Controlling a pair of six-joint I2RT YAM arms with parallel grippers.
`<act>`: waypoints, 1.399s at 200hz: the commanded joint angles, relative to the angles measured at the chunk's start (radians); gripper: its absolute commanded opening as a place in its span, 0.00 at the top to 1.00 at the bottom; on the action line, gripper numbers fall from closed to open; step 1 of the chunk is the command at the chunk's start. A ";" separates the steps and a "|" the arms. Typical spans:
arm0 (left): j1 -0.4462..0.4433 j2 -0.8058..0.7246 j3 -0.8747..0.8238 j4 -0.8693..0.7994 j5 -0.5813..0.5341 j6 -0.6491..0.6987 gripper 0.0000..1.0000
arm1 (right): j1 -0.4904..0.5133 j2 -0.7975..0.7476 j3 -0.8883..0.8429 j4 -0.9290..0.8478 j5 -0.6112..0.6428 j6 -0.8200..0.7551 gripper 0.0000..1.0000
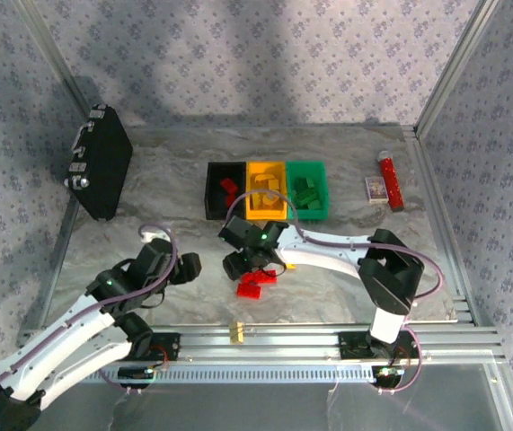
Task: Sort the legos into containers by color
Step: Pick up the lego from the bottom-center of the table, then place the lego in the container.
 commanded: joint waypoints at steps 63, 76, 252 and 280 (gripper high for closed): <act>-0.015 -0.033 0.003 -0.040 -0.023 -0.025 0.23 | 0.045 0.123 0.058 -0.086 0.052 0.006 0.40; -0.014 -0.035 0.003 -0.041 -0.025 -0.025 0.23 | 0.053 0.134 0.067 -0.091 0.061 0.007 0.42; -0.051 -0.115 -0.009 -0.044 -0.039 0.000 0.26 | -0.071 0.142 0.373 -0.211 0.109 -0.098 0.66; -0.095 -0.095 -0.014 -0.049 -0.055 -0.021 0.27 | -0.155 0.213 0.510 -0.228 0.053 -0.129 0.66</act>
